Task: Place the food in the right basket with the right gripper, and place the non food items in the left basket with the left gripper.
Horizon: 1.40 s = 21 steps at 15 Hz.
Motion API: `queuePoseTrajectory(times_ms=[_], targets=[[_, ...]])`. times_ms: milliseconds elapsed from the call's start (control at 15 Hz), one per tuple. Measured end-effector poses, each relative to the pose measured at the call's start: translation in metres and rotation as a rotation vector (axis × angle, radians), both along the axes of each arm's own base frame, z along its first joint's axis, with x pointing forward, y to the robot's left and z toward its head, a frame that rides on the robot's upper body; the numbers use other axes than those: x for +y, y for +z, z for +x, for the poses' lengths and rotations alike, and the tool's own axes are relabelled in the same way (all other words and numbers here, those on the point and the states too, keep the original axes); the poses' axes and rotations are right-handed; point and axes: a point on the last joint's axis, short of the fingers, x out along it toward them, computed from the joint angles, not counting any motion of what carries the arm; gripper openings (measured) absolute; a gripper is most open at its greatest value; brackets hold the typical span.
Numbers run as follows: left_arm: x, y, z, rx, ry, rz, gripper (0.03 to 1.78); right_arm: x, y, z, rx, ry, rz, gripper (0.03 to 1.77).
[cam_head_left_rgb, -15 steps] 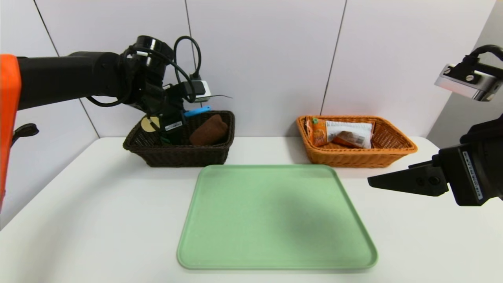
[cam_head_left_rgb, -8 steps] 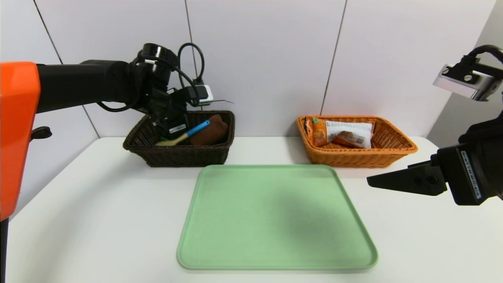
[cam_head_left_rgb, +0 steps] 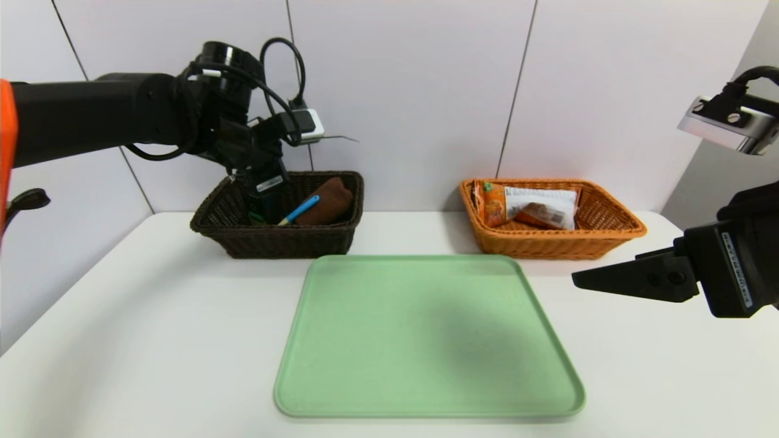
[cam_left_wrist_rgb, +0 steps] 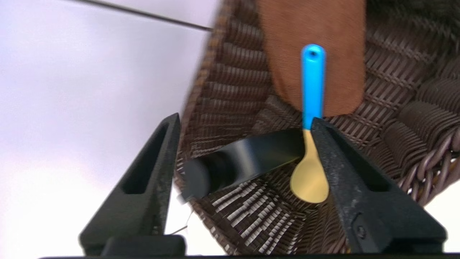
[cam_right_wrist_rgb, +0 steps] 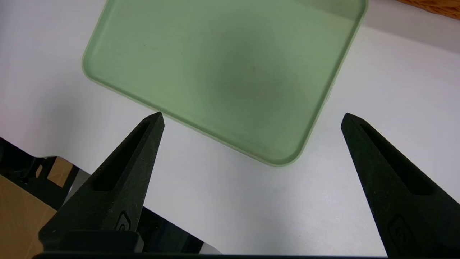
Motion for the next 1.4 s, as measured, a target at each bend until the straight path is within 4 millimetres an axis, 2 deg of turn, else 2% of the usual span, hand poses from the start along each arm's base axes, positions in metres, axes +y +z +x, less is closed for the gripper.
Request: queuePoseTrajectory(times_ms=[200, 400, 600, 733, 933, 1200, 1400], targets=[[0.008, 0.035, -0.029, -0.041, 0.057, -0.127, 1.44, -0.003, 0.003, -0.005, -0.018, -0.001, 0.005, 1.70], [0.022, 0.068, -0.077, 0.004, 0.166, -0.316, 1.53, -0.011, 0.005, -0.013, -0.039, -0.022, -0.005, 1.70], [0.052, 0.083, -0.125, 0.099, 0.381, -0.554, 1.58, -0.021, -0.002, -0.022, -0.074, -0.120, -0.082, 1.70], [0.077, 0.082, -0.152, 0.131, 0.542, -0.669, 1.61, -0.032, -0.004, -0.029, -0.094, -0.181, -0.108, 1.70], [0.101, 0.075, -0.201, 0.128, 0.665, -0.711, 1.64, -0.056, -0.005, -0.048, -0.141, -0.259, -0.125, 1.70], [0.109, 0.066, -0.280, 0.076, 0.706, -0.722, 1.67, -0.082, -0.003, -0.093, -0.241, -0.305, -0.135, 1.70], [0.110, 0.047, -0.338, 0.040, 0.711, -0.722, 1.67, -0.096, -0.003, -0.129, -0.337, -0.368, -0.112, 1.70]])
